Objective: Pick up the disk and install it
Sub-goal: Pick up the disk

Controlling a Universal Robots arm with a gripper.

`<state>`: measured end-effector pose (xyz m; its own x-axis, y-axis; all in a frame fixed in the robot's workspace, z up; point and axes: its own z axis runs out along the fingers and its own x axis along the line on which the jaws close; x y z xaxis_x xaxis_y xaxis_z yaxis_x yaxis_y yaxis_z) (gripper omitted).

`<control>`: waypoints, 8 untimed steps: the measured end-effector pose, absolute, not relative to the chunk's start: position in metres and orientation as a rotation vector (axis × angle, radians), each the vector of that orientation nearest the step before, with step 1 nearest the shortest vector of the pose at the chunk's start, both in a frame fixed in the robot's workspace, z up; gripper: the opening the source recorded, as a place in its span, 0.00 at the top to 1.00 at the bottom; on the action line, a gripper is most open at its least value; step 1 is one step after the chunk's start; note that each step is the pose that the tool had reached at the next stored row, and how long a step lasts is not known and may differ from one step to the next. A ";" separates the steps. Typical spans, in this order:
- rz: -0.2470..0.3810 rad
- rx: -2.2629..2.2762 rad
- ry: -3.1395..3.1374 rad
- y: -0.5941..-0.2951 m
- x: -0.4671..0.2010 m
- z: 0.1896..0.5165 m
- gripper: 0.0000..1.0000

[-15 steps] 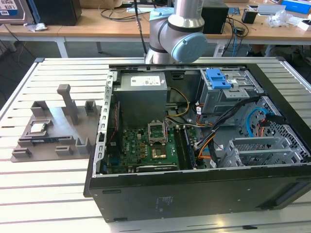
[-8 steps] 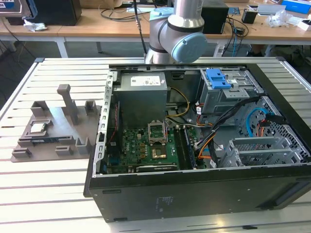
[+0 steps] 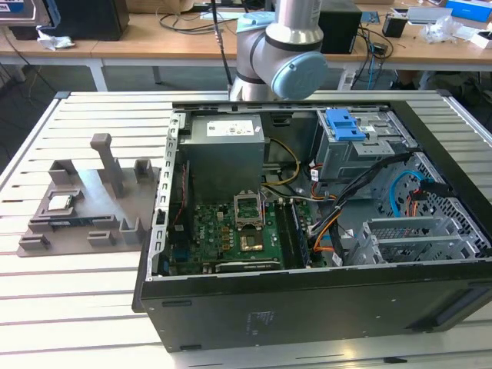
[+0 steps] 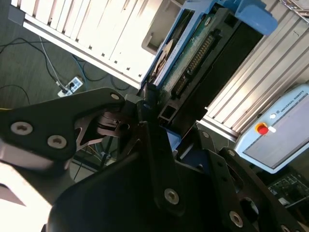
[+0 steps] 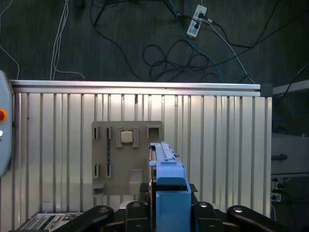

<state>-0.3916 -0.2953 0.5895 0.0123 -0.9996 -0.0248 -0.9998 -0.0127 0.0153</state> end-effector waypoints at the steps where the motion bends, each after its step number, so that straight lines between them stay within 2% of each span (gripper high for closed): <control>1: 0.045 -2.230 2.203 -0.295 -0.388 0.589 0.63; 8: 0.045 -2.231 2.203 -0.295 -0.363 0.589 0.63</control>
<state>-0.3632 -0.2953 0.5894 0.0123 -0.9996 -0.0248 -0.9998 -0.0127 0.0156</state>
